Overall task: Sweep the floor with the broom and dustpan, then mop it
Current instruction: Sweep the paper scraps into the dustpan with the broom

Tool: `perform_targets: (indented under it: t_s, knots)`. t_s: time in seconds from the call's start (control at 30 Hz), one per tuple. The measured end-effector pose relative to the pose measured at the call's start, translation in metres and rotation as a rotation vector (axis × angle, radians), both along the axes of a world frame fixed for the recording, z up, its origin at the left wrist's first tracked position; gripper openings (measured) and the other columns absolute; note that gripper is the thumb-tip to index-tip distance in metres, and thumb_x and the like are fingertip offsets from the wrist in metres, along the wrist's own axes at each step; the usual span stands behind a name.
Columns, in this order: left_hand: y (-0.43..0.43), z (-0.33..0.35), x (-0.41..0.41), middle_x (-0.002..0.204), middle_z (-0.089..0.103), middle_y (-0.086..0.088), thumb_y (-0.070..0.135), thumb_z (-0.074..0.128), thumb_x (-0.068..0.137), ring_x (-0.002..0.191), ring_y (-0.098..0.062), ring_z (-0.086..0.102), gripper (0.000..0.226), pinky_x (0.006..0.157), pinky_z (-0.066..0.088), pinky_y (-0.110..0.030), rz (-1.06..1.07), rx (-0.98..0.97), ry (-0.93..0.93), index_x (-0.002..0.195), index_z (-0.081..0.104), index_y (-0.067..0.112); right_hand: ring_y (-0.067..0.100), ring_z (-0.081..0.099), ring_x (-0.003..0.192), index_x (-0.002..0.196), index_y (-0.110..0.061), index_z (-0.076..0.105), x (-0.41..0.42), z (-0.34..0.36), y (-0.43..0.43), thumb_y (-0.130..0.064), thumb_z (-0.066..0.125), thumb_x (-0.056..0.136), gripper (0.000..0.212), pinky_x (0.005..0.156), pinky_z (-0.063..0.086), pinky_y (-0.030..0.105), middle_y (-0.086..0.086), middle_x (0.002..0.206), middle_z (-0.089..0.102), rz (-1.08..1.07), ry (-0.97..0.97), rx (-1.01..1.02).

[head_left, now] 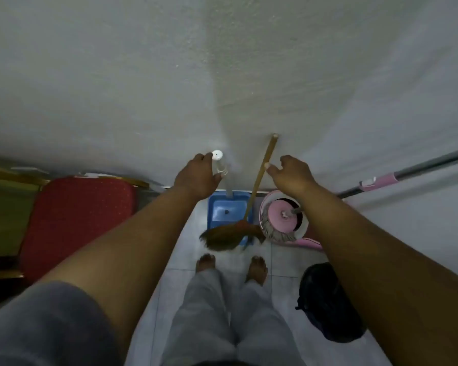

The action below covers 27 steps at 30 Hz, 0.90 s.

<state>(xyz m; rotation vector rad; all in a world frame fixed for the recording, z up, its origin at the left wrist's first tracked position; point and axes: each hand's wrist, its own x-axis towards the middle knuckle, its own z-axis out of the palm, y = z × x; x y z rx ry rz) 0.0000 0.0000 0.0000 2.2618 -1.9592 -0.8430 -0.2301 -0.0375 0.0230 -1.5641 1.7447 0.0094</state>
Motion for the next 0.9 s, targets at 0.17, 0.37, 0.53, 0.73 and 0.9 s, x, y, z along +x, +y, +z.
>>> perform_targets:
  t_s: [0.17,0.37,0.53,0.73,0.9]
  knots:
    - [-0.043,-0.033,-0.001,0.143,0.050,-0.016,0.037,0.065,0.093,0.131,-0.030,0.048,0.064,0.105,0.037,-0.031,0.260,0.022,0.178,0.146,0.043,0.008,0.031,0.052,0.125,0.140,-0.003,0.047,0.012,-0.027,-0.037,-0.051,0.053,0.095,0.066,0.094,0.040,0.028,0.014,0.140,0.054,-0.189,-0.087,0.052]
    - [-0.063,-0.057,-0.005,0.123,0.065,-0.011,0.030,0.075,0.085,0.112,-0.027,0.061,0.041,0.083,0.038,-0.020,0.256,0.020,0.211,0.120,0.061,0.013,0.034,0.063,0.104,0.111,-0.005,0.064,0.025,-0.049,-0.051,-0.042,0.057,0.095,0.041,0.093,0.052,0.045,0.016,0.109,0.067,-0.281,-0.222,0.058]
    - [-0.047,-0.067,-0.002,0.121,0.063,-0.011,0.019,0.081,0.077,0.111,-0.028,0.060,0.044,0.086,0.041,-0.023,0.106,0.079,0.143,0.119,0.065,0.015,0.022,0.064,0.088,0.105,-0.017,0.064,0.029,-0.062,-0.028,-0.040,0.062,0.092,0.027,0.080,0.048,0.028,0.002,0.095,0.067,-0.281,-0.225,-0.026]
    - [-0.007,-0.067,-0.004,0.103,0.065,-0.005,0.015,0.075,0.083,0.085,-0.020,0.058,0.029,0.069,0.038,-0.020,0.260,0.119,0.330,0.106,0.058,0.016,0.012,0.051,0.079,0.109,-0.017,0.067,0.023,-0.061,0.008,-0.033,0.055,0.097,0.024,0.065,0.037,0.017,-0.003,0.093,0.060,-0.082,-0.137,0.044]
    - [0.009,-0.043,-0.005,0.108,0.066,-0.009,0.016,0.076,0.083,0.091,-0.022,0.059,0.034,0.073,0.043,-0.022,0.287,0.048,0.427,0.112,0.058,0.009,0.016,0.056,0.087,0.110,-0.013,0.065,0.017,-0.031,0.016,-0.034,0.054,0.097,0.027,0.077,0.039,0.023,0.001,0.098,0.064,-0.121,-0.197,-0.055]
